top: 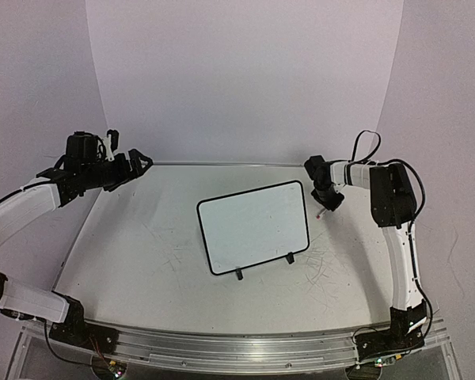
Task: Write a sentence on the whiteboard
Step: Pick up the whiteboard marker from the corner of the board.
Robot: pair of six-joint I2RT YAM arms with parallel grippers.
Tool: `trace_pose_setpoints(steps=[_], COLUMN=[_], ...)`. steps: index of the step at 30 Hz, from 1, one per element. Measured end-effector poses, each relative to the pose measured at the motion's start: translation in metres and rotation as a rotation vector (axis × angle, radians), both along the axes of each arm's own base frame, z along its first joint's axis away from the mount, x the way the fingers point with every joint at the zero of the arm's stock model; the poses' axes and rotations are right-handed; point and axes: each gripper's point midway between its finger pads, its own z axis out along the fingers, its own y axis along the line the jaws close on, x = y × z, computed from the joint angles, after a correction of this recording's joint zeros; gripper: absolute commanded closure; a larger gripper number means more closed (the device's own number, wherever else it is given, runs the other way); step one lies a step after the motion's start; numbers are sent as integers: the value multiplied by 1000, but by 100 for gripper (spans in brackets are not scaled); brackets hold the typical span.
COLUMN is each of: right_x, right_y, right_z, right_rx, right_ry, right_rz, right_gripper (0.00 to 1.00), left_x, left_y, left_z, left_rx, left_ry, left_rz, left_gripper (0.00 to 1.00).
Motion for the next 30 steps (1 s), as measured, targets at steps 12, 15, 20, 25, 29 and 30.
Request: trace_pose_setpoints(steps=[12,15,20,25,29,30], right_x=[-48,-67,-82,-105,-146,-158], right_y=[-29,-30,-7,38,99,116], right_z=[4,16,87,205,271,282], right_rx=[-51,-48,-31,-82,-119,-120], right_ry=[77,81,-109,-464,-685,-724], right_rz=[141,267,581,926,1204,1273], right_gripper=[100,100,100,100,100,100], left_x=[1,4,9,4,-15,-23], left_y=[-2,-5,-24,-69,-127,-142], left_z=[-3,-5,-3,15,42,49], left_rx=[0,-2,4,-3,-24,-29], left_ry=[9,21,27,-7,-71,-88], left_rz=[-6,-19,-89,-232,-436,-490], left_gripper=[1,2,5,6,6,7])
